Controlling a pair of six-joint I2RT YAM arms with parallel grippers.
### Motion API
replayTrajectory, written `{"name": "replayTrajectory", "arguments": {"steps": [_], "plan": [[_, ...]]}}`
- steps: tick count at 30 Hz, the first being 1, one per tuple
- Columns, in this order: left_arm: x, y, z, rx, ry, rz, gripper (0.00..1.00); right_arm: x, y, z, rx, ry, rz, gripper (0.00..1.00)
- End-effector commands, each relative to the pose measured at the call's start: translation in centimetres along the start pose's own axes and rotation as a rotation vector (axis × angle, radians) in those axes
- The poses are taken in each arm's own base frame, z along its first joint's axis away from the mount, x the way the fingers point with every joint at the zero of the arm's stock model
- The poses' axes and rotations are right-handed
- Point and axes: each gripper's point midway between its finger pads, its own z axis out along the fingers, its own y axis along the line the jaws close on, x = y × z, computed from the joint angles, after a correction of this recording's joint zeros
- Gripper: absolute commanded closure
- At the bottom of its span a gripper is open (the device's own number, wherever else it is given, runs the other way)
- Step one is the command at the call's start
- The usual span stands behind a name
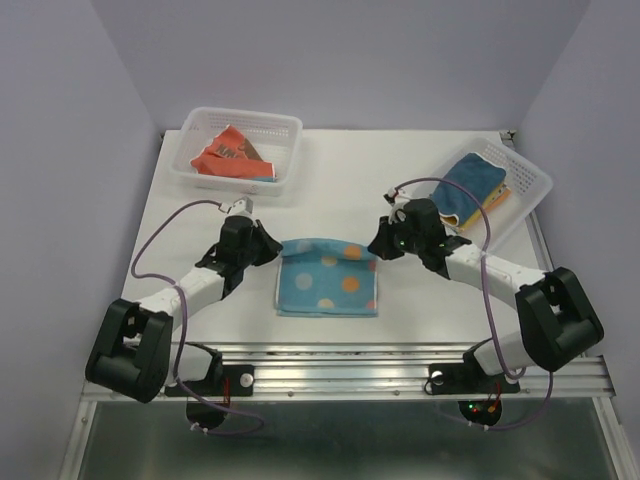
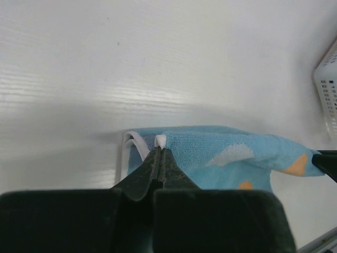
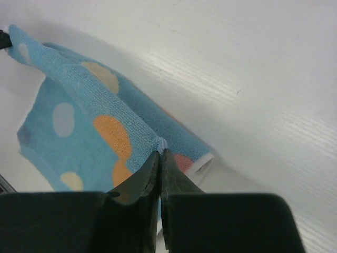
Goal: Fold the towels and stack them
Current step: Fold the towel
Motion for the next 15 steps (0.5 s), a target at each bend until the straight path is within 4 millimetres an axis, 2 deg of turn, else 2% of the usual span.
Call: {"name": "replayTrajectory", "arguments": {"steps": [1, 3, 4, 5, 7, 8, 13, 15], "plan": [[0.6, -0.6, -1.9, 0.058, -0.032, -0.034, 1.0, 0.4, 2.0, -1.2, -0.104, -0.035, 0.018, 0.99], [1.3, -0.2, -2.8, 0.066, -0.036, -0.051, 1.0, 1.2, 2.9, -1.9, -0.144, -0.03, 0.033, 0.99], [0.9, -0.7, -3.1, 0.083, -0.049, -0.058, 1.0, 1.5, 3.0, -2.1, -0.147, -0.032, 0.039, 0.99], [1.9, 0.1, -3.3, 0.074, -0.033, -0.065, 1.0, 1.3, 3.5, -2.7, -0.169, -0.046, 0.038, 0.99], [2.2, -0.1, -4.2, 0.102, -0.04, -0.078, 1.0, 1.7, 3.8, -3.1, -0.183, -0.047, 0.042, 0.99], [3.2, 0.4, -4.4, 0.099, -0.024, -0.091, 1.0, 2.4, 3.9, -3.3, -0.187, -0.036, 0.055, 0.99], [4.6, 0.5, -6.0, 0.147, -0.015, -0.116, 1.0, 3.4, 5.3, -4.8, -0.243, -0.041, 0.08, 0.99], [5.2, 0.5, -6.6, 0.17, -0.011, -0.132, 1.0, 4.5, 5.5, -5.0, -0.252, -0.023, 0.093, 0.99]]}}
